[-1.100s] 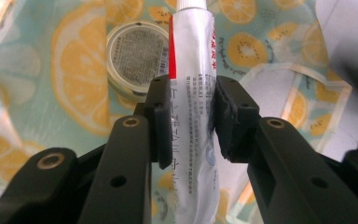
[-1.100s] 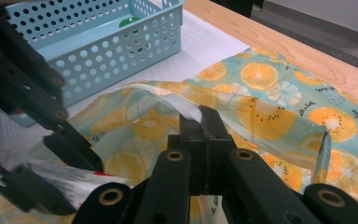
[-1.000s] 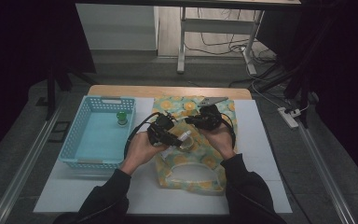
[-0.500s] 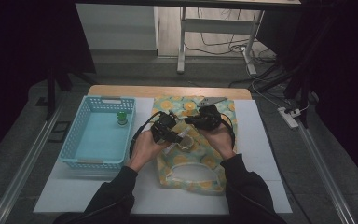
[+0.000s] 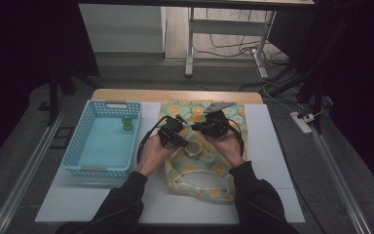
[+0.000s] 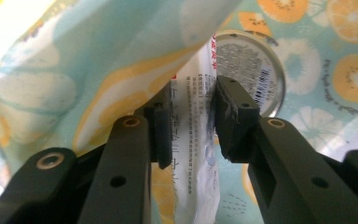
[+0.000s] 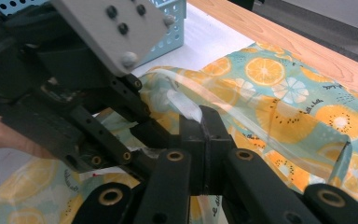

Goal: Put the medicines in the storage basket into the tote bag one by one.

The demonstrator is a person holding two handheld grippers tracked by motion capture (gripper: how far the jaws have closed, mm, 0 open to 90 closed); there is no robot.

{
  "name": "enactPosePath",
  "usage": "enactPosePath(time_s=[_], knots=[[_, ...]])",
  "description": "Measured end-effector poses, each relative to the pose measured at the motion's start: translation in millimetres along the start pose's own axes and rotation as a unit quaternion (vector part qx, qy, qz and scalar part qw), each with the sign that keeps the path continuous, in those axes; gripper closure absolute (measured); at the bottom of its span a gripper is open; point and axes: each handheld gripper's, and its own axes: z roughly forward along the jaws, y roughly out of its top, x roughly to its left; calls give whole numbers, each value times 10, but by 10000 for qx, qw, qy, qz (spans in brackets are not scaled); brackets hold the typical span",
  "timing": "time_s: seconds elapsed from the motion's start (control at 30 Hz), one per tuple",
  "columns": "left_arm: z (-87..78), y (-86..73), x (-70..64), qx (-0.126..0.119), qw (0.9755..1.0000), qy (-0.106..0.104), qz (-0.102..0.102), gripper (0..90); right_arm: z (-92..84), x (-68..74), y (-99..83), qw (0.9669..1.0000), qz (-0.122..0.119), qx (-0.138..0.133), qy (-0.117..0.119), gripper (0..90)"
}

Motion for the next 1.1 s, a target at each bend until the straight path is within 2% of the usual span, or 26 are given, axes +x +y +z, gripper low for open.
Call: enactPosePath(time_s=[0.1, 0.23, 0.3, 0.37, 0.47, 0.6, 0.77, 0.93, 1.1], knots=[[23, -1, 12, -22, 10000, 61, -11, 679, 3, 5, 1, 10000, -10, 13, -3, 896], [23, -21, 18, -83, 9999, 120, 84, 660, 9, 12, 1, 10000, -15, 15, 5, 896], [6, -22, 22, -108, 9998, 89, 133, 614, 9, 13, 2, 10000, -18, 14, 3, 895], [-7, -19, 5, -146, 9996, 190, 144, 588, 9, 14, 3, 10000, -14, 1, 3, 896], [-31, -27, -2, -159, 9995, 179, 212, 556, 3, 13, 4, 10000, -21, -11, 1, 896], [-66, -47, -19, -214, 9994, 116, 262, 490, -3, 10, 4, 10000, -12, -15, 4, 895], [-125, -89, -55, -390, 9983, -192, 378, 384, -8, 5, 4, 10000, -4, -29, 3, 895], [-199, -149, -83, -488, 9971, -340, 471, 289, -7, 2, 2, 10000, 12, -14, 19, 895], [-303, -208, -85, -589, 9960, -466, 482, 231, -4, -3, -1, 10000, 5, 10, 21, 895]])
